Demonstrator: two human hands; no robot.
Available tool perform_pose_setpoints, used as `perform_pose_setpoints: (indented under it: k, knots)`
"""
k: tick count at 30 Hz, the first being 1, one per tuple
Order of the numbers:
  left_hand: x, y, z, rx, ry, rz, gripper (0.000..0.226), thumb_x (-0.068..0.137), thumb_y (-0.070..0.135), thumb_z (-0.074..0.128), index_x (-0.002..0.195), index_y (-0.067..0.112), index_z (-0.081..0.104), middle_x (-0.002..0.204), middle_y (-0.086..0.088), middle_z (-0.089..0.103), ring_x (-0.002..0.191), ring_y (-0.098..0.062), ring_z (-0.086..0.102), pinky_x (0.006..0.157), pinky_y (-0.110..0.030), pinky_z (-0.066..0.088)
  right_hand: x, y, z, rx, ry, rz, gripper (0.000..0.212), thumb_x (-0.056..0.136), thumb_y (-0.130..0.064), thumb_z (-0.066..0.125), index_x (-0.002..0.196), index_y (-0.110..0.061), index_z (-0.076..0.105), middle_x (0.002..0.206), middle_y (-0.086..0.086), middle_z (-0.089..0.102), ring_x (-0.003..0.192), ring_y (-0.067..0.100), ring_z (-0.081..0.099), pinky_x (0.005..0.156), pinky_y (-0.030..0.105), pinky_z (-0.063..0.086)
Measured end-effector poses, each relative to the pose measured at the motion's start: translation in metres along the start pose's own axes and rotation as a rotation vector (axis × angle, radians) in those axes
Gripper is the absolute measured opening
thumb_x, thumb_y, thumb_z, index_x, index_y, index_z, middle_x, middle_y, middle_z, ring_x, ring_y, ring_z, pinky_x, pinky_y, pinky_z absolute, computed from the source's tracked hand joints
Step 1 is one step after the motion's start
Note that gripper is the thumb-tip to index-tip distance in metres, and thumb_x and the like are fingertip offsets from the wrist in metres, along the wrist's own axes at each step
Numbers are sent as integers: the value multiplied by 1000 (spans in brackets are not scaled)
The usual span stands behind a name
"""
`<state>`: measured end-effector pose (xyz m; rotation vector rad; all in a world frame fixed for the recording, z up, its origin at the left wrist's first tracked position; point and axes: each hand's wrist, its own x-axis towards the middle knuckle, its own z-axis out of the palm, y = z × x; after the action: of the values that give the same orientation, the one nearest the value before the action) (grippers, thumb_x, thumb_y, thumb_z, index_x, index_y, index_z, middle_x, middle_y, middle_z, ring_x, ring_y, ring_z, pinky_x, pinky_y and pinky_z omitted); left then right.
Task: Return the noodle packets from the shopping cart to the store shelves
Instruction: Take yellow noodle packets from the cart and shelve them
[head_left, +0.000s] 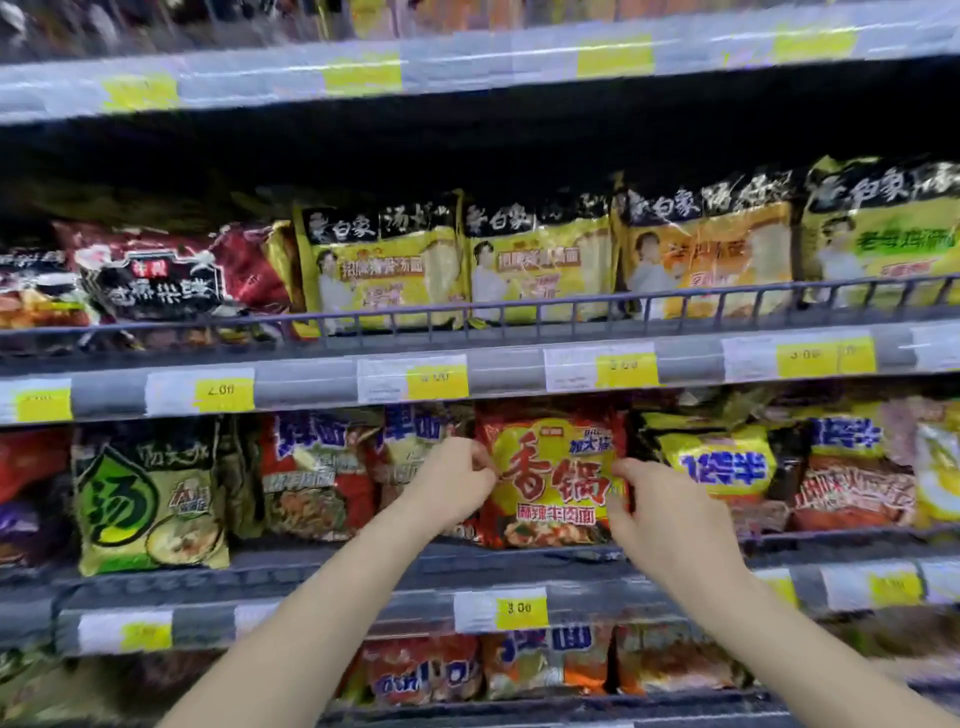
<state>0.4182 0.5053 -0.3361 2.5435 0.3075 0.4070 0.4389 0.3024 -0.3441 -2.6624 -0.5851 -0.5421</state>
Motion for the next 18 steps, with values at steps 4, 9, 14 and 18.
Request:
perform_pose_setpoints:
  k: [4,9,14,18]
  knots:
    - [6,-25,27,153,95,68,18,83,13,55,98,7,64,102,-11,67,98,-27,60,77,-28,44,-1,4,52,-74,139,-21,31,95,-22,44,124,-18,52,125,0,56,107,24,61,74,36,51]
    - [-3,-33,50,106,210,145,23,85,11,54,108,5,52,100,-11,61,98,-27,58,66,-23,34,-6,4,79,-174,230,-33,31,86,-8,54,116,-10,53,119,8,48,101,30,57,61,33,41]
    - [-1,-32,58,-51,200,85,12,86,17,55,85,17,44,81,-4,54,72,-21,52,56,-28,37,-8,1,82,-189,260,28,31,85,-7,58,115,-9,48,119,13,43,85,33,59,57,32,32]
    - [-2,-33,65,-283,187,44,19,86,14,58,82,21,41,88,-2,50,75,-15,50,79,-39,52,-4,0,78,-93,226,38,28,84,-2,59,110,-5,47,115,16,45,75,29,45,64,34,36]
